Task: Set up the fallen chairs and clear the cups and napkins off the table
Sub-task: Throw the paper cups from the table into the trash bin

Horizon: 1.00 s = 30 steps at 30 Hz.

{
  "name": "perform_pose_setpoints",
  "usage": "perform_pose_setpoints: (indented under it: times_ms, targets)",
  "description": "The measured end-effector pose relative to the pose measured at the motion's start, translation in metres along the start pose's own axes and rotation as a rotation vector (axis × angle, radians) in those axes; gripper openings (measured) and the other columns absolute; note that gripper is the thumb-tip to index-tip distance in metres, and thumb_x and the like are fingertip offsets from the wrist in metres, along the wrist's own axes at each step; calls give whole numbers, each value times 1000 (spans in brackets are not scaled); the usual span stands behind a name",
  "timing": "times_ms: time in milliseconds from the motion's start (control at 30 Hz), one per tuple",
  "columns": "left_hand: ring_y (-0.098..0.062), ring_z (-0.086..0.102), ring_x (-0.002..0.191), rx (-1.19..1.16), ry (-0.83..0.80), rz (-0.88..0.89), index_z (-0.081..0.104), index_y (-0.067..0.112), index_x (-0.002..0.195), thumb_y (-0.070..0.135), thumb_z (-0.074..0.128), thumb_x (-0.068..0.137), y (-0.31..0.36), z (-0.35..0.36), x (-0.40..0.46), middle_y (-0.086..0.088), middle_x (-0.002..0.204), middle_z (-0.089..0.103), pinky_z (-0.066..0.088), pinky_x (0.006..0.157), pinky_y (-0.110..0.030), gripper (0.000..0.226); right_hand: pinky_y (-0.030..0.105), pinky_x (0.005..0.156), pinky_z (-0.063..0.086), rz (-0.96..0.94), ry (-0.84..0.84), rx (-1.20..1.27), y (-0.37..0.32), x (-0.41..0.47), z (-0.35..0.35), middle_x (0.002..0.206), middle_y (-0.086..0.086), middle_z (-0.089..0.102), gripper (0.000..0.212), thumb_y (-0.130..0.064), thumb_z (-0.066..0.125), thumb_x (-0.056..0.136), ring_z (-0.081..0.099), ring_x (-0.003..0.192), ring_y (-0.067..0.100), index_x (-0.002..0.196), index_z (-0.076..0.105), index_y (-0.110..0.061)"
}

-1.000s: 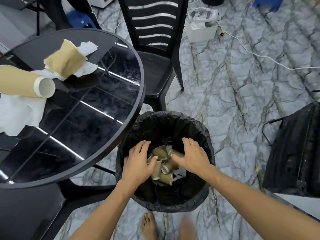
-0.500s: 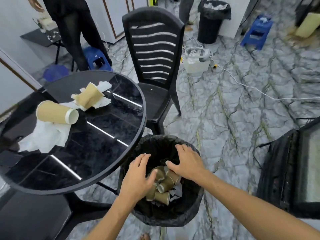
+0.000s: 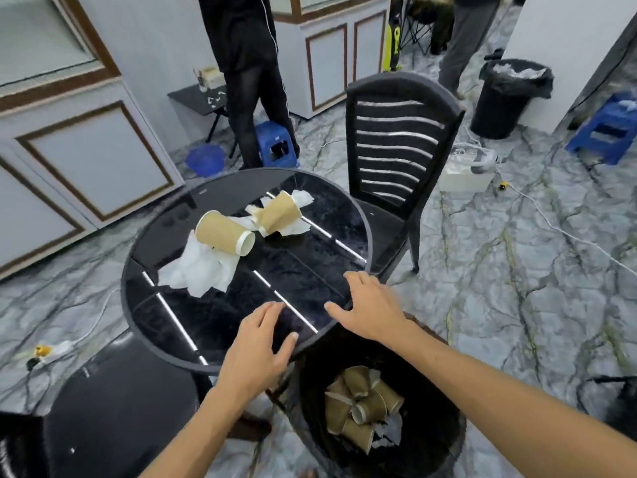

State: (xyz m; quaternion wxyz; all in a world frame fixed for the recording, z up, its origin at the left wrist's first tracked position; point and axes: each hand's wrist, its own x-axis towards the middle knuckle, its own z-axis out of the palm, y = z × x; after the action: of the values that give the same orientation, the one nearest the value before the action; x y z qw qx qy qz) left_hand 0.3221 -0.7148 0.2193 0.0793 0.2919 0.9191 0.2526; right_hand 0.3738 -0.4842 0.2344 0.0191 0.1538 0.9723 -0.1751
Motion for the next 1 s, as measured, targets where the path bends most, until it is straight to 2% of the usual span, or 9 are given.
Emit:
perform_pose_setpoints:
  times_ms: [333, 533, 633, 733, 833, 1000]
  targets:
    - [-19, 36, 140, 5, 98, -117, 38, 23, 150, 46, 58, 95, -58, -63, 67, 6, 154, 41, 43, 109, -43, 63, 43, 100, 46, -55, 25, -56, -61, 96, 1, 140, 7, 49, 78, -66, 50, 89, 49, 125, 27, 142, 38, -10]
    - [-28, 37, 139, 51, 141, -111, 44, 19, 147, 48, 60, 91, -77, -83, 125, 0, 151, 44, 40, 110, -47, 65, 39, 92, 47, -70, 139, -114, -78, 159, -3, 136, 8, 49, 78, -68, 53, 85, 51, 119, 27, 134, 43, -8]
    - [-32, 37, 138, 89, 179, -86, 46, 21, 144, 58, 51, 84, -84, -90, 155, 2, 151, 45, 39, 108, -48, 71, 42, 93, 46, -75, 206, -108, -84, 187, -6, 138, 8, 48, 83, -70, 56, 81, 48, 123, 28, 134, 44, -7]
    - [-30, 25, 147, 130, 178, -121, 41, 29, 146, 66, 54, 82, -90, -92, 179, 6, 157, 37, 35, 113, -57, 75, 45, 98, 44, -58, 234, -61, -89, 210, -6, 144, 6, 43, 89, -72, 57, 78, 43, 131, 28, 138, 41, -8]
    - [-31, 12, 153, 190, 128, -157, 35, 32, 149, 68, 59, 82, -96, -87, 197, 7, 163, 26, 25, 116, -61, 80, 45, 97, 44, -36, 216, -75, -93, 228, 0, 142, 5, 43, 94, -76, 54, 76, 44, 129, 28, 139, 37, -9]
    - [-31, 7, 153, 190, 88, -164, 37, 34, 147, 79, 54, 77, -109, -73, 211, 8, 164, 24, 21, 118, -63, 85, 45, 96, 43, -3, 181, -119, -100, 244, 18, 147, 5, 38, 107, -83, 52, 72, 42, 132, 27, 144, 31, -6]
